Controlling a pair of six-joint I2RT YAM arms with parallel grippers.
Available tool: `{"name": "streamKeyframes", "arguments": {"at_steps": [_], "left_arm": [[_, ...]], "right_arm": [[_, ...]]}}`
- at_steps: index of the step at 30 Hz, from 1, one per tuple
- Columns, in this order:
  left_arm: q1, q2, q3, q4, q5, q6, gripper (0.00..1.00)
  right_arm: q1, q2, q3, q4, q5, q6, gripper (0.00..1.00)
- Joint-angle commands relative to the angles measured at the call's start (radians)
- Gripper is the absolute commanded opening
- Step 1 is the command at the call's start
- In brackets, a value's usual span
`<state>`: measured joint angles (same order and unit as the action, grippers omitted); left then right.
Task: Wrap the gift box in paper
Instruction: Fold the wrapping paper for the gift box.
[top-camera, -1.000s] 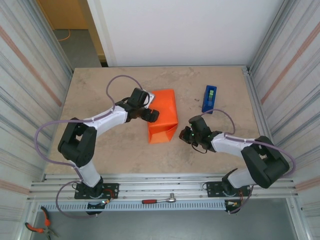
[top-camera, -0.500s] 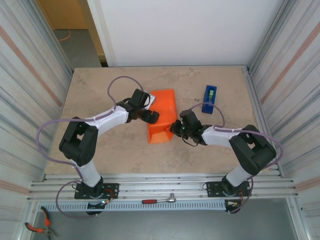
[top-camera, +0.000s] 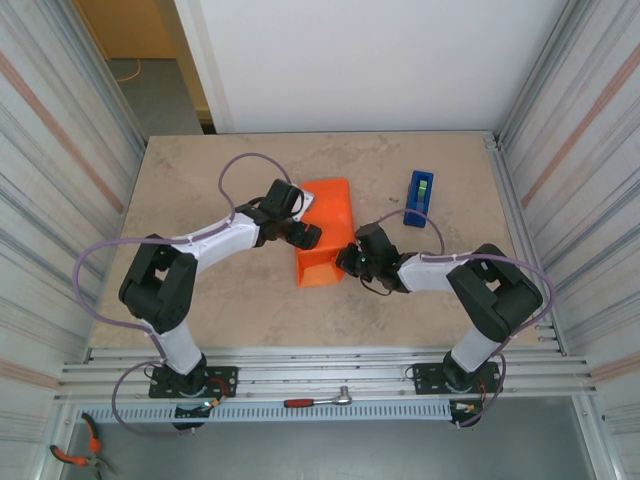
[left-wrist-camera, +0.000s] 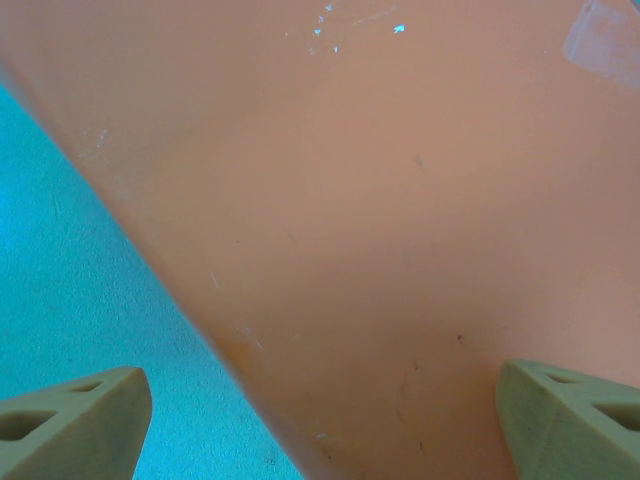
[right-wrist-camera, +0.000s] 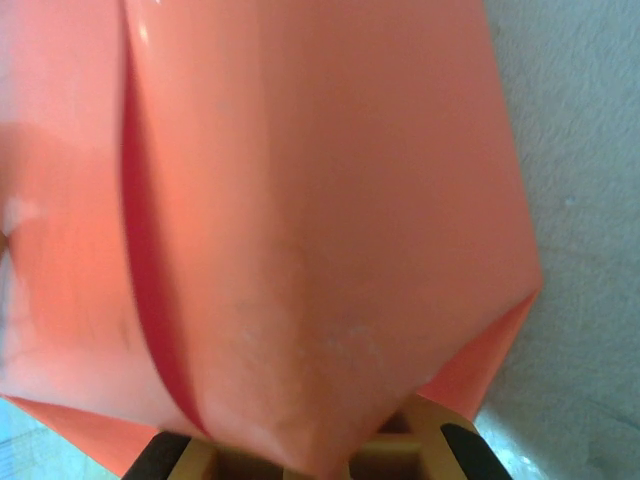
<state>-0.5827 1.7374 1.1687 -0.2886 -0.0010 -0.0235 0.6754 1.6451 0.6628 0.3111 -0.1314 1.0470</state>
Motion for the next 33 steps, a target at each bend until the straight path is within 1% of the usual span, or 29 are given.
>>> {"name": "streamKeyframes", "arguments": {"at_steps": [1,5,9,15,22,24,27,30,33], "left_arm": [[0.003,-0.053,0.041,-0.024,-0.015,-0.004,0.90],[0.019,-0.107,0.047,-0.018,-0.001,-0.057,0.91],[0.032,-0.185,-0.012,0.020,0.018,-0.139,0.92],[0.042,-0.338,-0.201,0.080,0.003,-0.301,0.92],[0.050,-0.510,-0.459,0.155,0.032,-0.489,0.91],[0.051,-0.543,-0.527,0.192,0.056,-0.526,0.88],[0.039,-0.574,-0.618,0.255,0.091,-0.566,0.80],[0.003,-0.579,-0.670,0.304,0.099,-0.586,0.73],[-0.051,-0.567,-0.685,0.334,0.088,-0.592,0.66]], "right_arm": [[0.012,-0.001,-0.025,0.008,0.008,0.025,0.00],[0.015,0.013,-0.038,0.017,0.009,0.027,0.00],[0.016,0.026,-0.044,0.028,0.002,0.029,0.00],[0.022,0.027,-0.054,0.031,0.001,0.030,0.00],[0.023,0.032,-0.070,0.043,0.009,0.043,0.00],[0.023,0.032,-0.074,0.044,0.011,0.047,0.00],[0.023,0.031,-0.077,0.041,0.016,0.050,0.00],[0.023,0.037,-0.077,0.037,0.017,0.054,0.00],[0.025,0.041,-0.080,0.038,0.018,0.058,0.00]]}}
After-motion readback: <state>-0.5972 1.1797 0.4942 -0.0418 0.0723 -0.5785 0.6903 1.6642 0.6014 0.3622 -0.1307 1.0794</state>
